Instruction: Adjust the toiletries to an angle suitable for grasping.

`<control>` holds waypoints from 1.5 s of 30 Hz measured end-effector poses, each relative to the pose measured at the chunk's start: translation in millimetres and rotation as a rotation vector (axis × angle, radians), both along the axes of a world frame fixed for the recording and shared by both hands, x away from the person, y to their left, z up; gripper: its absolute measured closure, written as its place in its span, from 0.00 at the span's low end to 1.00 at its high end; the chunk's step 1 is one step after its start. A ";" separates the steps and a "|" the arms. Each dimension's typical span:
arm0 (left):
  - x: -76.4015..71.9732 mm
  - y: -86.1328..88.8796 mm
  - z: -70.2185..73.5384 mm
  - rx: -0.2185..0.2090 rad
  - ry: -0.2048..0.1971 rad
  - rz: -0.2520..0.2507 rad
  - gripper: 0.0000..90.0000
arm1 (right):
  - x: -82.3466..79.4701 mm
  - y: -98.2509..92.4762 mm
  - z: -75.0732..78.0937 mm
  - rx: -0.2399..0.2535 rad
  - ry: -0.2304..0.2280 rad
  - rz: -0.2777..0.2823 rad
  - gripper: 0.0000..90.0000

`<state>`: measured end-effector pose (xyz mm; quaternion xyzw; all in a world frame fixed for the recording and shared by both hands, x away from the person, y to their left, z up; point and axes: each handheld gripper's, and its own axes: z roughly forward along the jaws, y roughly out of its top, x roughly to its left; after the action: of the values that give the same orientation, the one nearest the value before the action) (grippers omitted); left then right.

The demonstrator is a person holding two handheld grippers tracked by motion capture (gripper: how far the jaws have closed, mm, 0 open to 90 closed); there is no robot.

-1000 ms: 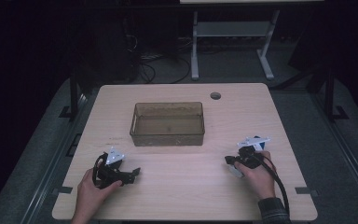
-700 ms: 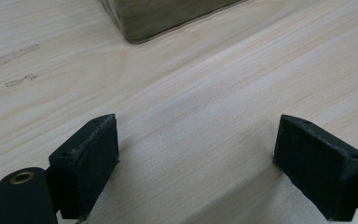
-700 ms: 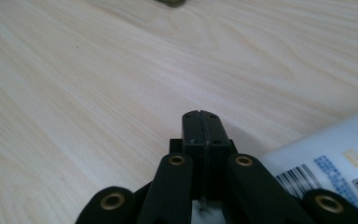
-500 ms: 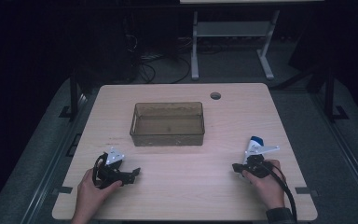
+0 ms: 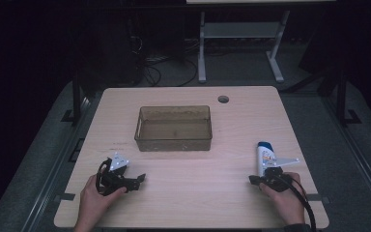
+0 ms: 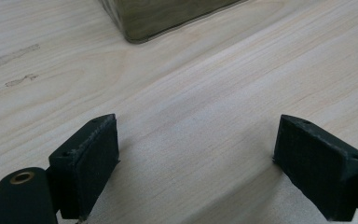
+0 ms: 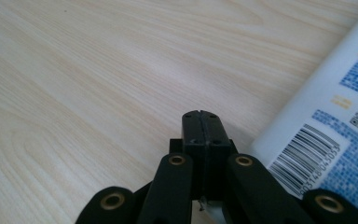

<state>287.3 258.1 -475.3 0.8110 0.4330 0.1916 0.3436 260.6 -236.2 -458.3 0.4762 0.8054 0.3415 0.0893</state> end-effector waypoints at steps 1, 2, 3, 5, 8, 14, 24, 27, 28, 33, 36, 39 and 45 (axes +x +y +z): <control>0.0 0.0 0.0 0.000 0.000 0.000 0.14 | -1.1 -1.5 0.1 -0.001 0.002 -0.006 1.00; 0.0 0.0 0.0 0.000 0.000 0.000 0.14 | -2.0 -3.2 -0.1 -0.002 0.001 -0.008 1.00; 0.0 0.0 0.0 0.000 0.000 0.000 0.14 | -2.8 -5.0 -0.2 -0.005 0.002 -0.008 1.00; 0.0 0.0 0.0 0.000 0.000 0.000 0.14 | -4.8 -8.6 -1.0 -0.006 0.001 -0.017 1.00; 0.0 0.0 0.0 0.000 0.000 0.001 0.14 | -7.4 -13.1 -1.1 -0.007 0.005 -0.031 1.00; 0.0 0.0 0.0 0.001 0.000 0.000 0.14 | -12.6 -25.3 -2.0 -0.012 0.006 -0.054 1.00; 0.0 -0.1 0.0 0.000 0.000 0.001 0.14 | -19.4 -42.3 -3.0 -0.016 0.009 -0.087 1.00; 0.0 -0.1 0.0 0.000 -0.001 0.001 0.14 | -21.4 -48.4 -3.2 -0.024 0.009 -0.099 1.00; 0.0 0.0 0.0 0.001 -0.001 0.001 0.14 | -22.0 -50.3 -3.6 -0.024 0.009 -0.103 1.00; 0.0 0.0 0.0 0.000 0.000 0.001 0.14 | -24.2 -57.7 -3.9 -0.024 0.005 -0.114 1.00; 0.0 0.0 0.0 0.000 0.000 0.001 0.14 | -24.5 -56.9 -2.1 -0.016 -0.002 -0.105 1.00; 0.0 0.0 0.0 0.001 0.000 0.001 0.14 | -24.0 -53.6 -0.4 -0.006 -0.017 -0.088 1.00; 0.0 0.0 0.0 0.000 0.000 0.000 0.14 | -23.8 -48.4 2.3 0.004 -0.034 -0.077 0.82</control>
<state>287.3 258.0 -475.3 0.8110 0.4331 0.1915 0.3436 236.8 -284.6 -455.9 0.5011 0.7841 0.3475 0.1151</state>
